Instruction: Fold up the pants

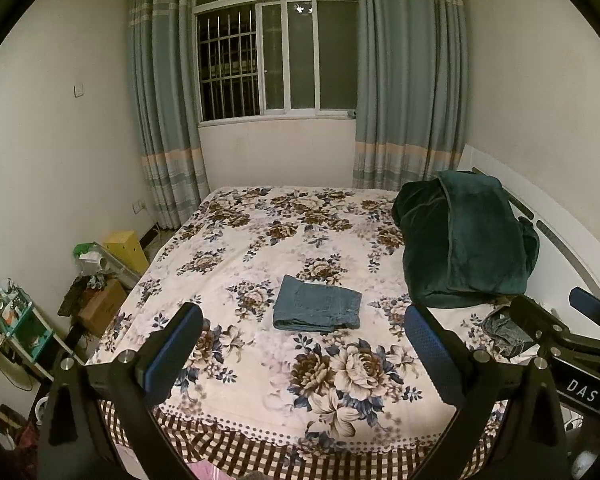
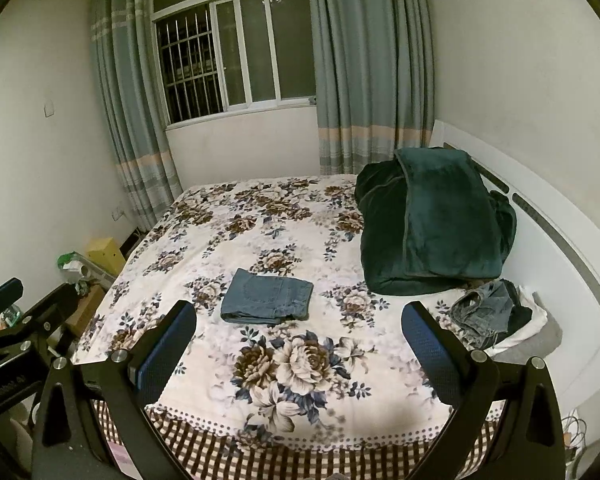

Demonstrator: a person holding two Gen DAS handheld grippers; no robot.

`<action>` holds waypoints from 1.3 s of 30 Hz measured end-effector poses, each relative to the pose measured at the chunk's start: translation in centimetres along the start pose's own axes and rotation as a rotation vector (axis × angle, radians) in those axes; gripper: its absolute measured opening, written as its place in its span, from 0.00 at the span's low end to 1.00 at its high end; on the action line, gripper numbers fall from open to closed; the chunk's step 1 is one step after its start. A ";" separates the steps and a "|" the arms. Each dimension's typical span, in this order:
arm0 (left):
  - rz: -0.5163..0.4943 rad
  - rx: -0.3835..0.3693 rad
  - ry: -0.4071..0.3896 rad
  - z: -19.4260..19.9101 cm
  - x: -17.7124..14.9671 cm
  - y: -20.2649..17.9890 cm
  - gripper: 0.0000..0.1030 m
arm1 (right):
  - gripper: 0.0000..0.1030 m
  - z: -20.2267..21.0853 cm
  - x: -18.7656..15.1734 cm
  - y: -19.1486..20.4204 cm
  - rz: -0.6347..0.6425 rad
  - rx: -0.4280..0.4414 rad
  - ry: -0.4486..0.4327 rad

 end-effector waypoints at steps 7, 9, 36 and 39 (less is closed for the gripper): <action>0.006 0.000 0.010 0.1 -0.3 0.0 1.00 | 1.00 0.0 -0.4 0.1 0.000 0.001 0.007; 0.008 0.004 0.019 0.2 -0.5 -0.2 1.00 | 1.00 0.1 -0.8 0.2 -0.003 -0.005 0.009; 0.041 0.034 0.059 -0.5 -1.8 0.6 1.00 | 1.00 -0.8 -2.6 0.0 -0.004 -0.010 0.041; 0.041 0.031 0.060 -0.6 -1.8 0.5 1.00 | 1.00 -0.8 -2.6 0.1 0.000 -0.008 0.041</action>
Point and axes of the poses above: each gripper's, at about its wrist camera, not at the fingertips, and z roughly against the way its jaws point, y to its left, x to its top, the point moved 10 cm from there along -z, roughly the way its jaws point, and after that the axes turned 11 degrees about y, right-handed, at the moved point
